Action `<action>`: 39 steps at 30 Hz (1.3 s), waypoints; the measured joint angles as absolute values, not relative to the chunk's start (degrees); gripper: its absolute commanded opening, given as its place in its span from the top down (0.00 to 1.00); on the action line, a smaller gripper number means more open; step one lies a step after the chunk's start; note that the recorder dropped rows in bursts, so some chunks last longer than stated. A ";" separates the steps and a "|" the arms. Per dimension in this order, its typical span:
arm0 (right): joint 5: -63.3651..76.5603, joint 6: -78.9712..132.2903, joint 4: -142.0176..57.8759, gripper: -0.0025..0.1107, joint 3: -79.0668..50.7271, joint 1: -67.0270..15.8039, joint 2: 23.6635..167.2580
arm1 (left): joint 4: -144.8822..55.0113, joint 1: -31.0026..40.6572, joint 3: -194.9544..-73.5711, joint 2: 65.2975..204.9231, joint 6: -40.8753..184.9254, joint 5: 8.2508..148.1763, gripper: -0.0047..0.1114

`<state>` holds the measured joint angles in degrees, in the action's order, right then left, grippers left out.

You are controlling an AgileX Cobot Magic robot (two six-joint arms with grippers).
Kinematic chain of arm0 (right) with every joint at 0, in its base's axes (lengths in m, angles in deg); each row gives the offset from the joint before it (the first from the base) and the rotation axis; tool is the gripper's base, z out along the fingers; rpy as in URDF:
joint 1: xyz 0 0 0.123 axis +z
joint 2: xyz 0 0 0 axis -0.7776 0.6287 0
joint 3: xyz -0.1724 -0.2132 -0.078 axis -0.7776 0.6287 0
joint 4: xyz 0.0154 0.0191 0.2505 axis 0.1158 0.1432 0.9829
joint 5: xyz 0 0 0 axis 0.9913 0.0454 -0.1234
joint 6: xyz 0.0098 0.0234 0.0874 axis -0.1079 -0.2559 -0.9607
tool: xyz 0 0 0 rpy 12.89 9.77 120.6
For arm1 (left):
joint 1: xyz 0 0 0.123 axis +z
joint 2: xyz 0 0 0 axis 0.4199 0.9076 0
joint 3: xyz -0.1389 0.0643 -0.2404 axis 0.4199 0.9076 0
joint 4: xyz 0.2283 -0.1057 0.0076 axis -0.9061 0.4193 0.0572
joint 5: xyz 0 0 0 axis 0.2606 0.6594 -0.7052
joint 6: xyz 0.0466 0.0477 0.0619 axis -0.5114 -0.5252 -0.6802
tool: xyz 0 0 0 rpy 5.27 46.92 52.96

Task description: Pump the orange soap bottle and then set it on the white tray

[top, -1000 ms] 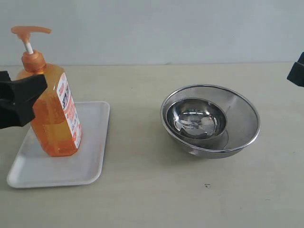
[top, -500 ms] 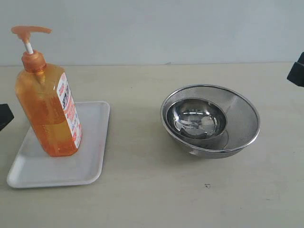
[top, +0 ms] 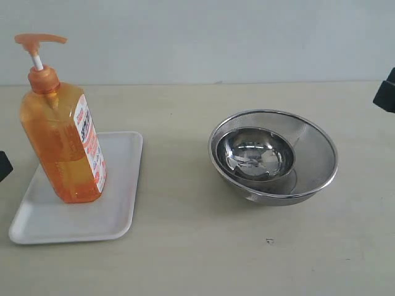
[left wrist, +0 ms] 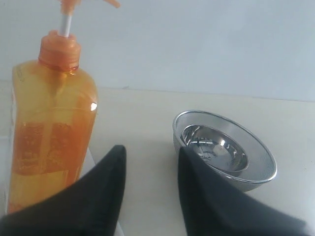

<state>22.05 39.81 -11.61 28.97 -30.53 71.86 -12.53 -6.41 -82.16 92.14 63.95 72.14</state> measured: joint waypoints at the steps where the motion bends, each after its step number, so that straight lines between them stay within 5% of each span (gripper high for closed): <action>1: 22.05 39.81 -11.61 0.98 28.97 -30.53 71.86 | -12.53 -6.41 -82.16 92.14 63.95 72.14 0.67; 39: 22.05 39.81 -11.61 0.98 28.97 -30.43 71.86 | -12.66 -3.17 -82.07 86.40 62.22 73.50 0.67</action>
